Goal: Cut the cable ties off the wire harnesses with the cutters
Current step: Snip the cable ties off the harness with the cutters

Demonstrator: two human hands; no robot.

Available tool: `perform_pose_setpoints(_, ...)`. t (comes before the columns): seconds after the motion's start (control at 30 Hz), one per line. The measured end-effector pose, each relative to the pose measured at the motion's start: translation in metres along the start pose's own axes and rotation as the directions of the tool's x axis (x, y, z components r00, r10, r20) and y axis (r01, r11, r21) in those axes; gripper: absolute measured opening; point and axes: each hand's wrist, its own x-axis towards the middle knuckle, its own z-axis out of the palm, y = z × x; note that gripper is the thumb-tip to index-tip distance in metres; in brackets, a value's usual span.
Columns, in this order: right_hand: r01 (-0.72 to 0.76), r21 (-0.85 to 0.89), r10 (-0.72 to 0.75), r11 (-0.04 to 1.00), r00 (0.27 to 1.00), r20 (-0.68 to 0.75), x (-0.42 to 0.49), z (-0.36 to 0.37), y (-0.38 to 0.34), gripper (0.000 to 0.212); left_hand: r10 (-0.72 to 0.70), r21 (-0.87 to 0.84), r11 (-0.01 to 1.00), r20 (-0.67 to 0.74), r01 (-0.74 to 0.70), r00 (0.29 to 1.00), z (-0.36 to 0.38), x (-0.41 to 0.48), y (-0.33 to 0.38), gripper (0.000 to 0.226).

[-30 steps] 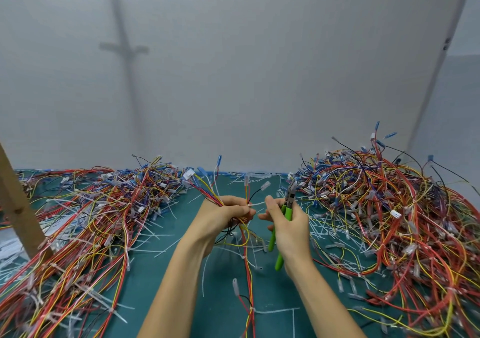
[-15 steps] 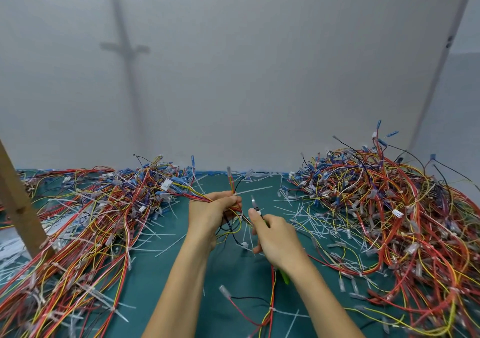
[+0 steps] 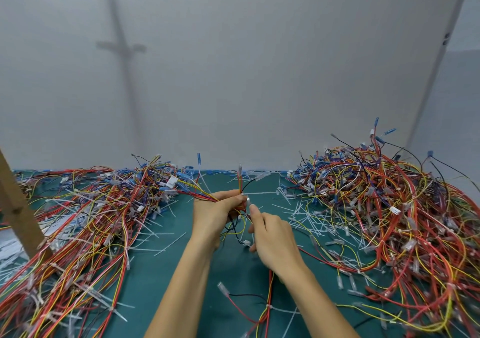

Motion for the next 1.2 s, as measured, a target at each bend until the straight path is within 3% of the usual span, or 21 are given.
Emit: perform_pose_setpoints(1.2, 0.039, 0.08, -0.037, 0.996, 0.999, -0.026, 0.0005, 0.0, 0.0004, 0.068, -0.015, -0.057, 0.998, 0.122, 0.022, 0.992, 0.0013, -0.0029, 0.0001, 0.01)
